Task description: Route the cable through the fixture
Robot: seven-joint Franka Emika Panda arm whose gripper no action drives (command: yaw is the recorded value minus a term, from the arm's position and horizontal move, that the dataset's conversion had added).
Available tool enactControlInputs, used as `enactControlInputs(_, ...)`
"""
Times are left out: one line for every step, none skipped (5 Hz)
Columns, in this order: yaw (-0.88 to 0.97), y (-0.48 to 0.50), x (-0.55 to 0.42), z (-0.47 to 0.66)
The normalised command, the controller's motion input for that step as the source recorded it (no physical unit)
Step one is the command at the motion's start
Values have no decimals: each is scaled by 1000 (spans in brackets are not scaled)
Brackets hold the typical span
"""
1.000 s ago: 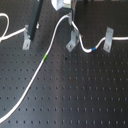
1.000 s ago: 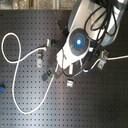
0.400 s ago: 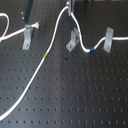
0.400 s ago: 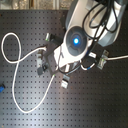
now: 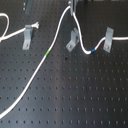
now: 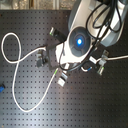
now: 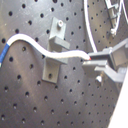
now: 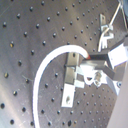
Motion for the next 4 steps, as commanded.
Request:
enactControlInputs(751, 35, 45, 2)
enactControlInputs(757, 4, 28, 1)
enactControlInputs(757, 42, -2, 54)
enactControlInputs(249, -16, 212, 247)
